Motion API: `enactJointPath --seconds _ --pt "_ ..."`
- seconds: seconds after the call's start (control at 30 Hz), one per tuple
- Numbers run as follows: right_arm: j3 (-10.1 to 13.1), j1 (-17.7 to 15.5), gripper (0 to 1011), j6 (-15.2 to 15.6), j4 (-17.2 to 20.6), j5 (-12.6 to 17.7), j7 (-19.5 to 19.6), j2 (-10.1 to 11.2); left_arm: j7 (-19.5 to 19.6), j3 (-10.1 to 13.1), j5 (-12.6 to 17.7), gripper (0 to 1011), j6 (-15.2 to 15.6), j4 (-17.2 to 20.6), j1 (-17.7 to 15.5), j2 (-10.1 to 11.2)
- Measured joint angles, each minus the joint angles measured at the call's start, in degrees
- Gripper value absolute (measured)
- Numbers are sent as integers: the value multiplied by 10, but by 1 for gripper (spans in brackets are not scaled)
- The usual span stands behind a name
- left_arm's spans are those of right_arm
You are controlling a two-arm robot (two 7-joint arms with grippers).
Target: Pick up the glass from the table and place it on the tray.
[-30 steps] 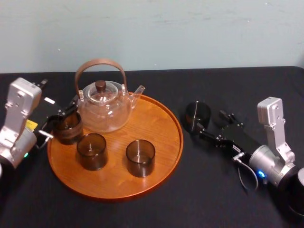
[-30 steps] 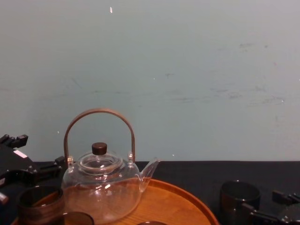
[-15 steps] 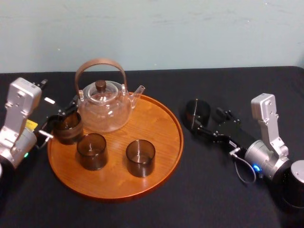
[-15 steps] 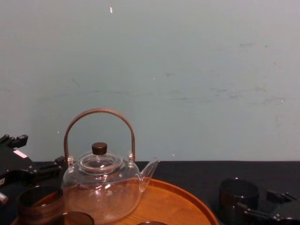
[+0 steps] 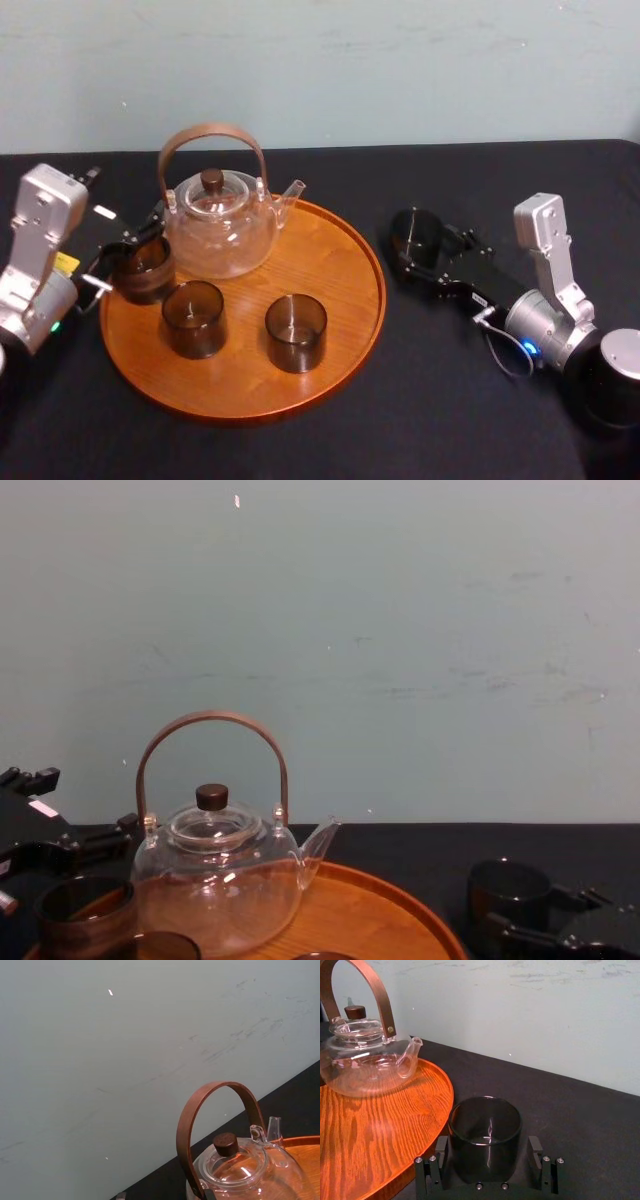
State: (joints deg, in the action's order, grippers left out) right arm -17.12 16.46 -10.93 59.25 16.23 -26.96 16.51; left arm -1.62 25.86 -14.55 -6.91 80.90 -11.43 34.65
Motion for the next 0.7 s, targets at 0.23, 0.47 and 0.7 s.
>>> enactJointPath --seconds 0.23,0.47,0.7 --pt "-5 19 1002 -9 -23 -6 -8 -4 0 0 0 1001 0 0 0 0" --pt "-13 43 1002 -22 -55 -14 -15 -12 0 0 0 1001 0 0 0 0" --pt "-15 55 1002 -27 -74 -17 -18 -20 0 0 0 1001 0 0 0 0"
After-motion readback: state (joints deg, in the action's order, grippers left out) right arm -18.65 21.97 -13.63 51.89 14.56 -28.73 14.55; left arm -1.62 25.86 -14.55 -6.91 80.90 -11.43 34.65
